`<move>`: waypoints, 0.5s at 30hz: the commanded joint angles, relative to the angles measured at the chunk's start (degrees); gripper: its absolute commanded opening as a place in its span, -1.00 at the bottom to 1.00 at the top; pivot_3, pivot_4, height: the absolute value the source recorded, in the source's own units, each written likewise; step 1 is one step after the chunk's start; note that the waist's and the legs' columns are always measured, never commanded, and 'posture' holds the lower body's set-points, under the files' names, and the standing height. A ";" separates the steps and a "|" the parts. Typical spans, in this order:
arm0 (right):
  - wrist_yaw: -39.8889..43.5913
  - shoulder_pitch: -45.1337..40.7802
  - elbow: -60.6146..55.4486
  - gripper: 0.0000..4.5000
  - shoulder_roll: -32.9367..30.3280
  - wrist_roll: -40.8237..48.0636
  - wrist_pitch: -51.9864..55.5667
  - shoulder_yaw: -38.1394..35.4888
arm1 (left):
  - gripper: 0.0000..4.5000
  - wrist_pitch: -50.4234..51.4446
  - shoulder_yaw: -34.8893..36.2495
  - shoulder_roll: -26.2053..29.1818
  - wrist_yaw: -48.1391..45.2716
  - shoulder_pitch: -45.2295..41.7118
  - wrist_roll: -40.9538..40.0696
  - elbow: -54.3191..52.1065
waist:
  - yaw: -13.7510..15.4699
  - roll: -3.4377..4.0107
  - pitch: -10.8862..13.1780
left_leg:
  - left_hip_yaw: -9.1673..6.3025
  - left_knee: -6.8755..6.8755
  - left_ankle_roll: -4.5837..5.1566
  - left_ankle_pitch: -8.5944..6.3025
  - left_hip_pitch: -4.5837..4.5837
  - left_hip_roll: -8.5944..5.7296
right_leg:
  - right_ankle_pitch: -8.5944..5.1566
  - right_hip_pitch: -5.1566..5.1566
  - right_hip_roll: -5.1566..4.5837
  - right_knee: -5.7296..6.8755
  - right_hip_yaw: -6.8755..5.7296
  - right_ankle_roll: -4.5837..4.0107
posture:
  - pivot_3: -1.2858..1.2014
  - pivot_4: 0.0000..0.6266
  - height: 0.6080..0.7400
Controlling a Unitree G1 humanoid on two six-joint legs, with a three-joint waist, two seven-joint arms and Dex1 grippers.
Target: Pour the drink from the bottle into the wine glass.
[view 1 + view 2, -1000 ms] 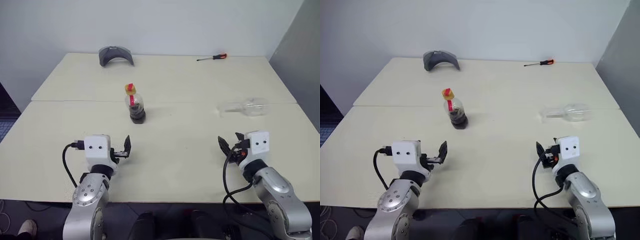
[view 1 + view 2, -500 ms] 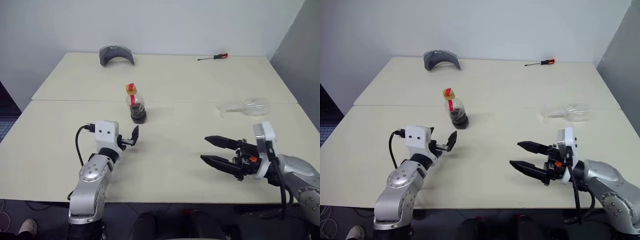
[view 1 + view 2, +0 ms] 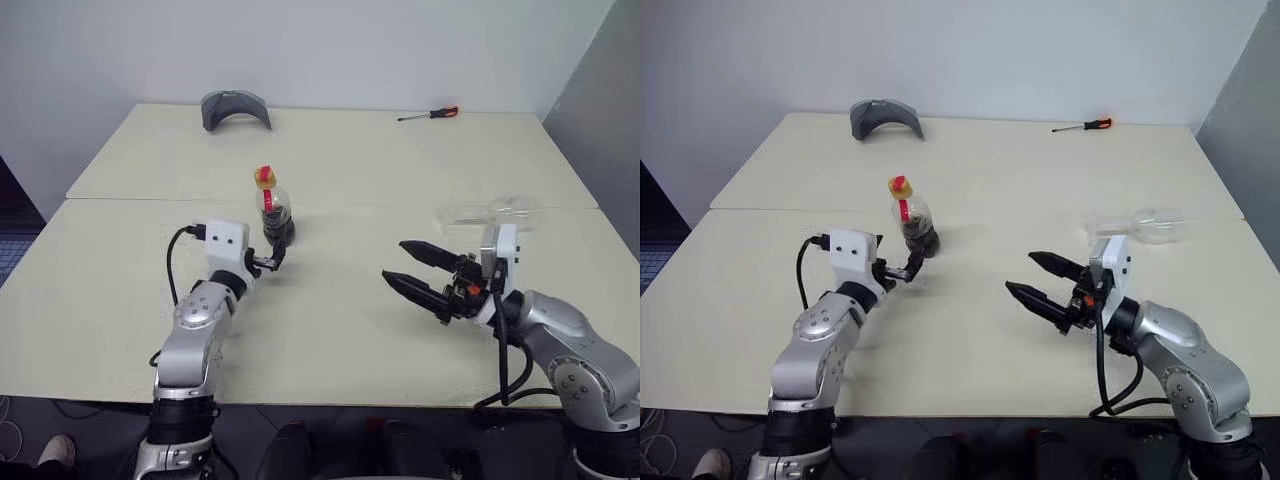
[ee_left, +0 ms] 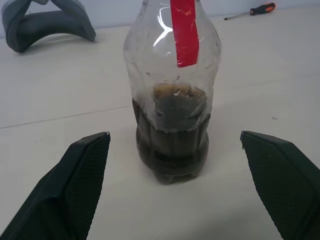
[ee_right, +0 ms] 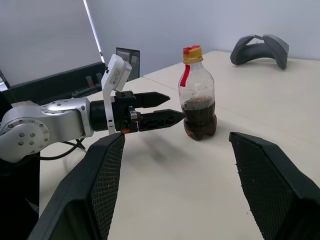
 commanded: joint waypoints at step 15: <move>-2.01 0.11 -1.60 0.59 1.67 -1.24 -2.25 0.18 | 0.99 -15.37 0.12 0.36 -0.49 -11.89 1.48 20.14 | -0.02 0.00 0.00 | 0.01 0.02 0.00 0.00 0.00 -0.01 | 0.01 -0.01 -0.01 0.02 0.00 0.00 | 0.03 -0.52 1.00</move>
